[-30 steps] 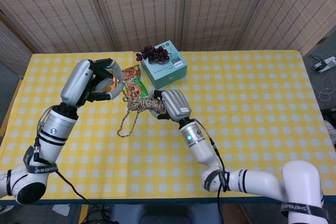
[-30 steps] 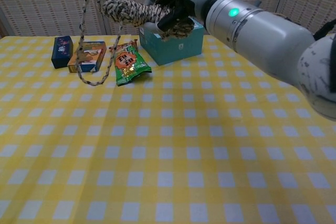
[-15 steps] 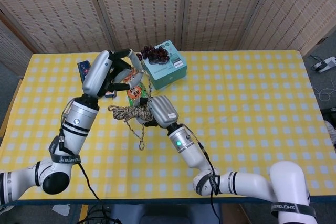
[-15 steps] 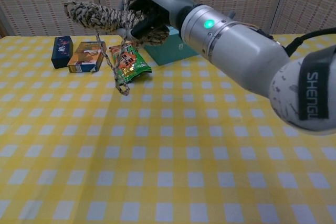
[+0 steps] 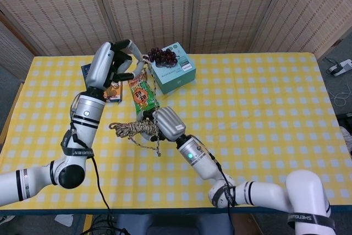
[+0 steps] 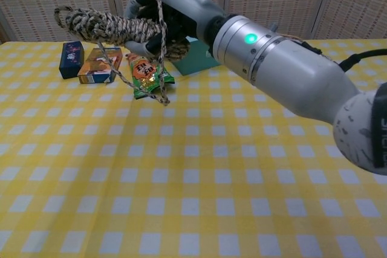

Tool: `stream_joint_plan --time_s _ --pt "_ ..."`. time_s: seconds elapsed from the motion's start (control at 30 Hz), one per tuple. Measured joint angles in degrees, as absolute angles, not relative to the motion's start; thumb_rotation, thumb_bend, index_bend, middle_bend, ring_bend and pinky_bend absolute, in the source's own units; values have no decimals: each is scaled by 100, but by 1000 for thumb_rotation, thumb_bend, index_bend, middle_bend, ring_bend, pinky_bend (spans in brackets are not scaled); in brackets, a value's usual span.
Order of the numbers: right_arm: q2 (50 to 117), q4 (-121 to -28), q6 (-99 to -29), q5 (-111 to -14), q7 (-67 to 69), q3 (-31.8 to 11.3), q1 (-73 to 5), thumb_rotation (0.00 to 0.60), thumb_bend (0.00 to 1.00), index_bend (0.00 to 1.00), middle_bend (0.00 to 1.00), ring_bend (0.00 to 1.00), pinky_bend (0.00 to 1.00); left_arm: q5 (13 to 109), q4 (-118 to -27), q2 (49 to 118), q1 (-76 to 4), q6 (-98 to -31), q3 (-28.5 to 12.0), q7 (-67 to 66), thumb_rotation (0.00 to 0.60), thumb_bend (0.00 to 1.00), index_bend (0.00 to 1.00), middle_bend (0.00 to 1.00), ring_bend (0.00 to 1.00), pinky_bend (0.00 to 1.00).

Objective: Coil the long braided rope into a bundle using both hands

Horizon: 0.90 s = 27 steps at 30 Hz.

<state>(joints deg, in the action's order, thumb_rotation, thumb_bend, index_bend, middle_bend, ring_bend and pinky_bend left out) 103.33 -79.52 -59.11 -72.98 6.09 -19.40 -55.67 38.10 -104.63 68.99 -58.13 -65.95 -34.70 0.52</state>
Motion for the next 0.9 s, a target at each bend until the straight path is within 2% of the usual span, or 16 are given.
stream_joint_plan --time_s 0.17,0.43,0.9 --pt "10266 -7744 -6243 -7933 1508 -1755 -5398 600 352 832 693 560 641 3599 -10153 6915 -5746 -6482 -3378 -1 600 397 755 1000 1000 1000" --pt "10256 -7385 -7134 -8552 2581 -1624 -5046 600 351 844 700 569 642 3610 -9733 6917 -5434 -6360 -3075 -15 600 397 755 1000 1000 1000" --pt "10311 -7144 -8075 -8779 3043 -1826 -4746 600 351 857 713 593 665 3945 -9535 6854 -4775 -6097 -2446 66 600 397 755 1000 1000 1000"
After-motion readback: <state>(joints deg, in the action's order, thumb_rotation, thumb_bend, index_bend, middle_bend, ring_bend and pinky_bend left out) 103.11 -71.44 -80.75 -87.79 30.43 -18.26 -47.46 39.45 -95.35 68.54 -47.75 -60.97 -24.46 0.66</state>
